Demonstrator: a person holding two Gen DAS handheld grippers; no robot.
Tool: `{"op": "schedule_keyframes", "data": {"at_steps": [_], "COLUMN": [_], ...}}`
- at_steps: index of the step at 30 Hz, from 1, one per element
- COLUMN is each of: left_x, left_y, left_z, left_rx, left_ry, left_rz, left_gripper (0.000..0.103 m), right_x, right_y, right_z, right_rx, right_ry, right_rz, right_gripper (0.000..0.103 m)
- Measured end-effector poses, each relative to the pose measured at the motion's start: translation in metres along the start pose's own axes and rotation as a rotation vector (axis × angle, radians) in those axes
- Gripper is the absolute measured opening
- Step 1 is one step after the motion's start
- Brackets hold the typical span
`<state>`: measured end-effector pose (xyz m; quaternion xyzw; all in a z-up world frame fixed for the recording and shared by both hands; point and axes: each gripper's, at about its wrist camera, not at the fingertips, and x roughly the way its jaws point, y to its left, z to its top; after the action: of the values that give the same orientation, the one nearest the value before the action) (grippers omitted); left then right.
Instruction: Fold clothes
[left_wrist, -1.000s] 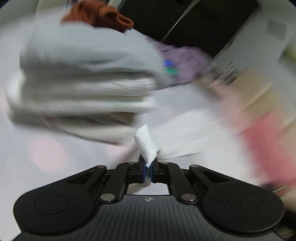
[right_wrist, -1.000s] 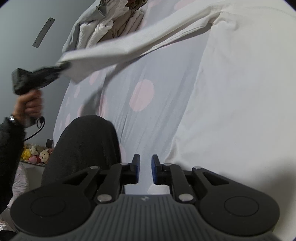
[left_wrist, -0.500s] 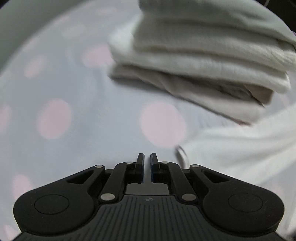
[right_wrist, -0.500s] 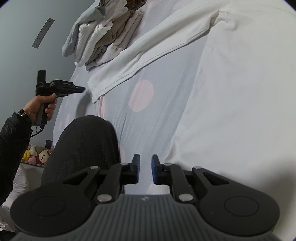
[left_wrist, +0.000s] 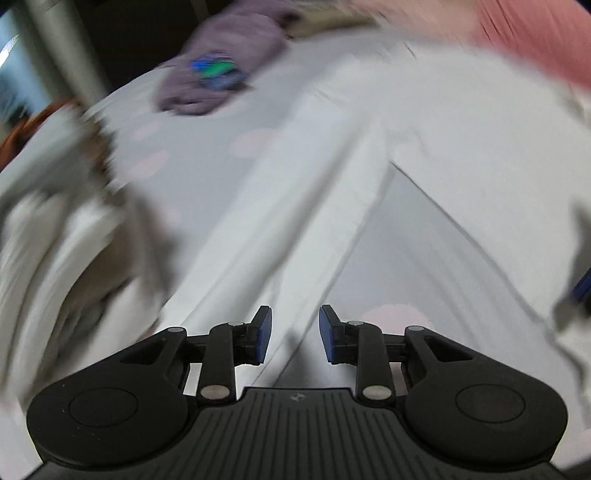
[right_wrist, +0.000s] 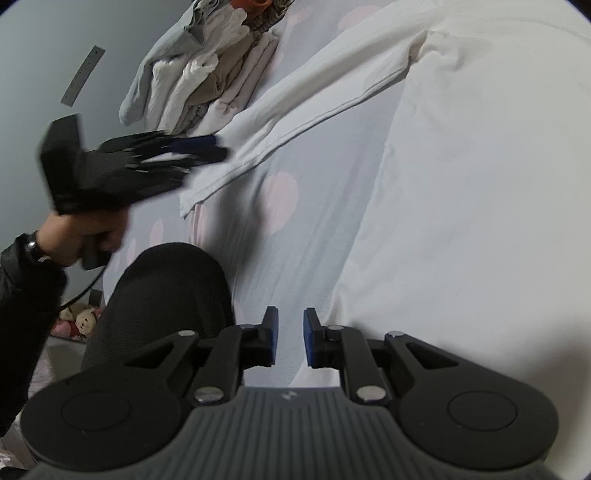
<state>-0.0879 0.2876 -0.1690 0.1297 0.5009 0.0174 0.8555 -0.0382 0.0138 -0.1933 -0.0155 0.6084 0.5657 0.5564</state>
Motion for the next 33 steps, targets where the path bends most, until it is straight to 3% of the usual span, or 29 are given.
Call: {"op": "schedule_keyframes", "data": {"at_steps": [5, 12, 14, 20, 25, 27, 30, 33], "left_x": [0.031, 0.028, 0.030, 0.007, -0.004, 0.005, 0.013, 0.000], "left_y": [-0.026, -0.022, -0.017, -0.015, -0.020, -0.020, -0.035, -0.041], "left_z": [-0.007, -0.015, -0.017, -0.022, -0.021, -0.022, -0.031, -0.029], "left_rx": [0.129, 0.114, 0.102, 0.125, 0.130, 0.127, 0.209, 0.215], "left_ry": [0.042, 0.083, 0.117, 0.114, 0.096, 0.149, 0.197, 0.178], "left_rz": [0.061, 0.165, 0.129, 0.006, 0.020, -0.014, -0.067, -0.065], "left_gripper": [0.026, 0.026, 0.000, 0.001, 0.001, 0.001, 0.001, 0.005], "right_x": [-0.017, -0.036, -0.037, -0.046, -0.053, -0.055, -0.057, -0.061], "right_y": [-0.009, -0.030, -0.033, -0.038, -0.046, -0.048, -0.049, -0.052], "right_z": [-0.004, -0.013, -0.016, -0.018, -0.020, -0.020, -0.020, -0.020], "right_rx": [0.020, 0.081, 0.090, 0.113, 0.130, 0.134, 0.137, 0.143], "right_ry": [-0.024, -0.049, -0.050, -0.072, -0.086, -0.092, -0.102, -0.116], "right_rz": [-0.018, -0.037, -0.038, -0.037, -0.045, -0.047, -0.054, -0.063], "right_gripper": [0.018, 0.019, 0.019, 0.019, 0.019, 0.019, 0.019, 0.019]}}
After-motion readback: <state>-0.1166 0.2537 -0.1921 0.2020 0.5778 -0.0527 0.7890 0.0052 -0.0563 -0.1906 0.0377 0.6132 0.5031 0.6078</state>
